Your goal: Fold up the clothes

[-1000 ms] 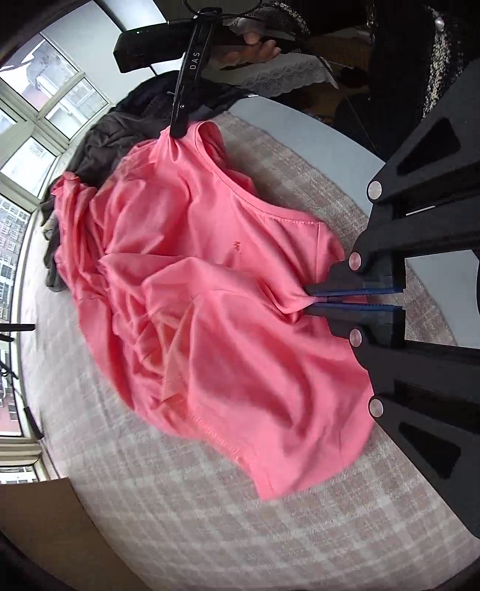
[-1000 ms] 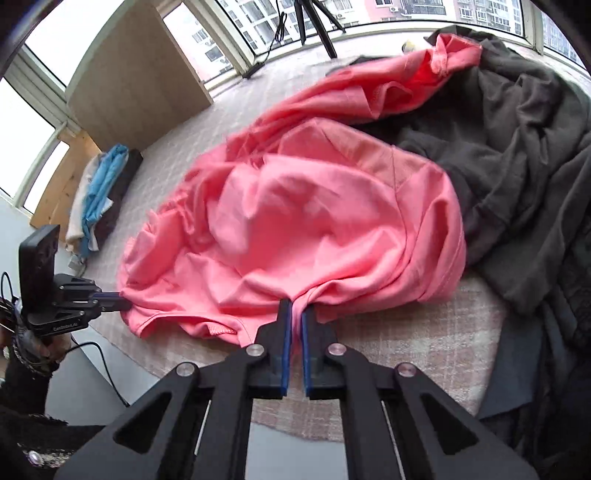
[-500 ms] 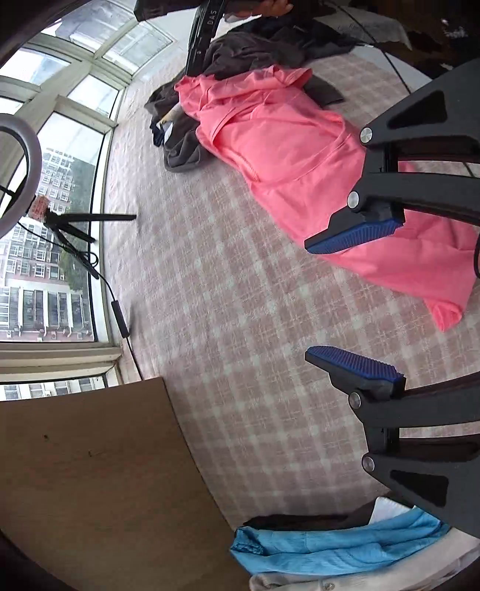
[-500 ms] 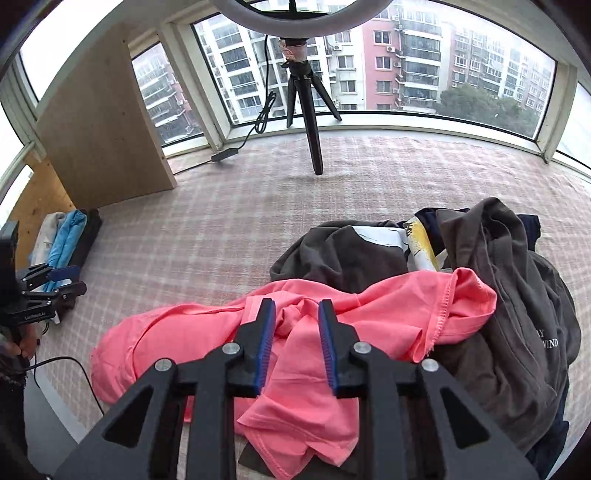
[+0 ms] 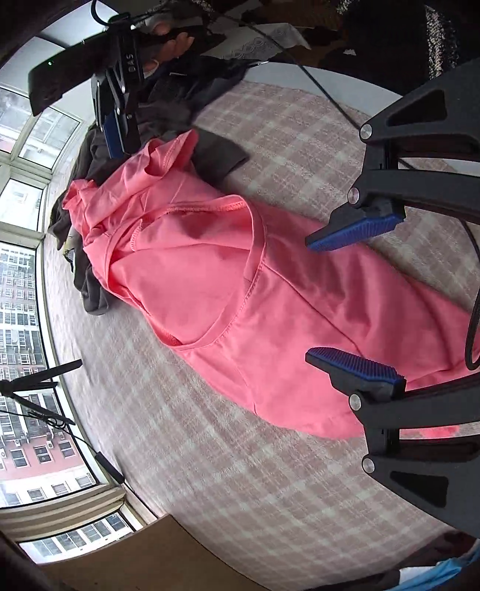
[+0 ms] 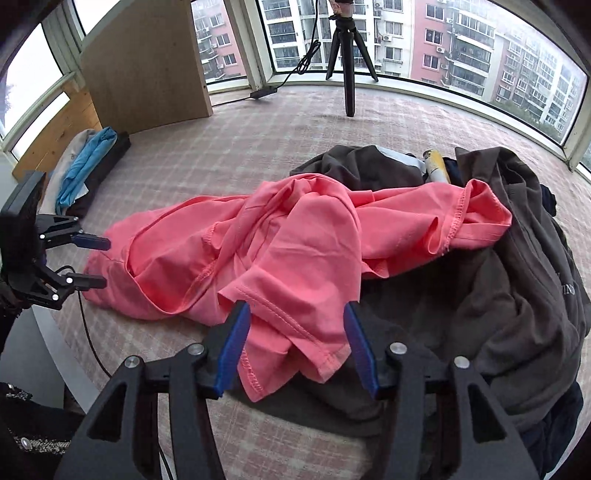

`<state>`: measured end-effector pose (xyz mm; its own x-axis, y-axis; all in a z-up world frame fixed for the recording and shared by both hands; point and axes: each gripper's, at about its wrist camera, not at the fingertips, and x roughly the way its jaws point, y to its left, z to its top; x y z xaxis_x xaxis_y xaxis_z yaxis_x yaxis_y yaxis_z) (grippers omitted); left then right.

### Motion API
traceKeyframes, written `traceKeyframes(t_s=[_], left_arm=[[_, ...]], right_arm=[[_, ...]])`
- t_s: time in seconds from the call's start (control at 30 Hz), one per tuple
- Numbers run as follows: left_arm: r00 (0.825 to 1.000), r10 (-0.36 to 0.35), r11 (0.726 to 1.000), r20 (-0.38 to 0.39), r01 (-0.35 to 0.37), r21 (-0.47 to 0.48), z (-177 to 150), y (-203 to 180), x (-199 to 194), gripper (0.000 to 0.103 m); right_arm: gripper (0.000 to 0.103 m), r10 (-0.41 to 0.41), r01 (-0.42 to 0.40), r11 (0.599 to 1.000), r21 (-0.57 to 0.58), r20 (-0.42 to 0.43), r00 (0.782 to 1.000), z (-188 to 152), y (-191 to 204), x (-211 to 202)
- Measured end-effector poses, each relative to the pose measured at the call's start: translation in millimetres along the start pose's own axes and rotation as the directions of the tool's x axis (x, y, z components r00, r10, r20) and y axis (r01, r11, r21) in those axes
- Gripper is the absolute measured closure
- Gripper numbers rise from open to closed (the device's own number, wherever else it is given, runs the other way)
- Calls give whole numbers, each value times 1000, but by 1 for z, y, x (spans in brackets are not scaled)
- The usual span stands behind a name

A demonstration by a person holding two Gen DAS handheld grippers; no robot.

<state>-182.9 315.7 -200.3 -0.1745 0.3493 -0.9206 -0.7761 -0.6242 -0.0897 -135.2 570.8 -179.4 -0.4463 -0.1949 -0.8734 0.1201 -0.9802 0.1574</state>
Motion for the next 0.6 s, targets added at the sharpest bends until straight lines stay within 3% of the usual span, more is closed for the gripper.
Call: traceKeyframes(t_s=[0.03,0.07,0.13,0.33,0.37,0.4,0.43,0.53,0.6], left_arm=[[1000,-6,1000,-12,6,0,3,0,6,58],[1000,-23,1000,-22,22,-17,4,3,7,75],[998,-53,997,-36,51,-51,7,9,8,92],[999,-30,992,40,35,-121,10,34,-30,93],[999,-15,991,49,21,-135,11,39,-34,93],[998,1,989,57,8,-148,11,45,-38,93],[998,16,987,65,-6,-162,12,51,-42,93],[994,62,978,86,-43,-202,13,67,-54,93],[993,80,973,84,-60,-221,11,75,-53,94]], right_arm=[[47,11,-11,1000,-9,-3,1000,0,1,1],[43,3,-4,1000,-27,-7,1000,0,4,3],[43,-14,13,998,-65,-15,1000,0,9,7],[43,-39,34,991,-130,-39,998,-2,14,26],[49,-48,41,989,-139,-43,998,-2,13,30],[80,-62,54,989,-136,-57,996,-2,10,31],[96,-68,59,990,-130,-72,995,-1,4,29],[100,-121,117,989,-86,-45,992,0,-23,5],[99,-273,269,962,-51,-79,959,2,-47,-6]])
